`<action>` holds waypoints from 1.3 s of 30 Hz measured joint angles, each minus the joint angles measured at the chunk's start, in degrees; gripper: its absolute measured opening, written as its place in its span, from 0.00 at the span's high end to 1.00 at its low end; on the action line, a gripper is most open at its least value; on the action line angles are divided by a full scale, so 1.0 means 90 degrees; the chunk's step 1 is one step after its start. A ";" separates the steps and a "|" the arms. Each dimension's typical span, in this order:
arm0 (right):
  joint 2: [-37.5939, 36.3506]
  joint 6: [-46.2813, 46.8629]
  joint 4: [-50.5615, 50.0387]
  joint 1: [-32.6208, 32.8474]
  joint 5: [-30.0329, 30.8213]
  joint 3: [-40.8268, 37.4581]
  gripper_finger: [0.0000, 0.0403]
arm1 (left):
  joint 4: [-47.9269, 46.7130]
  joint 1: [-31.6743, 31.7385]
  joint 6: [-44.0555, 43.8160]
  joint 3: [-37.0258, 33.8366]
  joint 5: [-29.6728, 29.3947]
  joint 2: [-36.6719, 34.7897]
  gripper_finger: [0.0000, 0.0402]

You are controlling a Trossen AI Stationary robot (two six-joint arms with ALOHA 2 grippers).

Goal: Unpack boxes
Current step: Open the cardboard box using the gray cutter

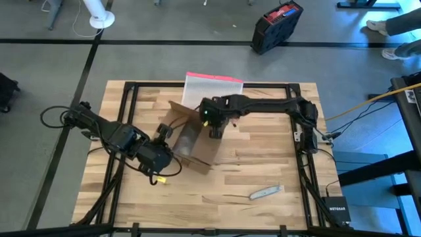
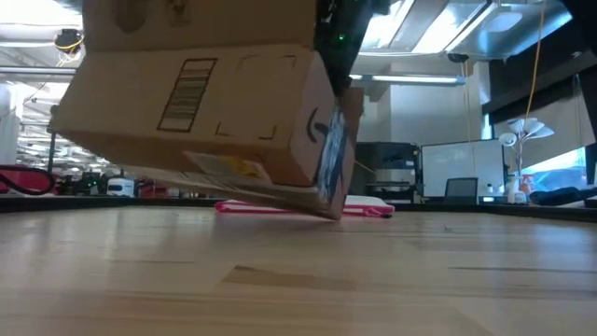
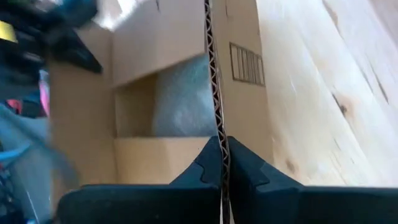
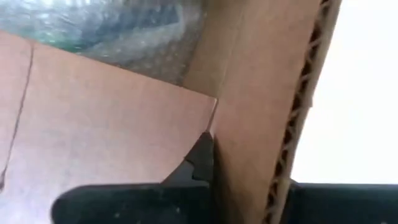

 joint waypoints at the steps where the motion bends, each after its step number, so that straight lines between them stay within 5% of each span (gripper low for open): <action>1: -0.0013 0.0002 -0.0025 -0.0074 -0.0327 0.0002 0.97 | -0.0124 -0.0005 -0.0071 -0.0048 0.0013 0.0000 1.00; 11: -0.0171 0.0139 -0.0853 -0.0885 -0.3486 0.0385 0.99 | -0.0584 -0.0022 -0.0669 -0.0985 -0.0184 -0.0061 1.00; 26: -0.0171 0.0475 -0.1281 -0.1879 -0.5042 0.0393 0.93 | -0.0228 -0.0474 -0.1621 -0.2925 -0.0808 -0.0109 1.00; 35: -0.0454 0.0186 -0.1262 -0.2227 -0.6271 0.0396 0.67 | -0.0293 -0.0480 -0.1967 -0.2800 -0.0940 -0.0107 1.00; 39: -0.0684 0.0144 -0.1254 -0.2421 -0.6284 0.0398 0.56 | -0.0328 -0.0546 -0.1958 -0.2797 -0.0996 -0.0107 1.00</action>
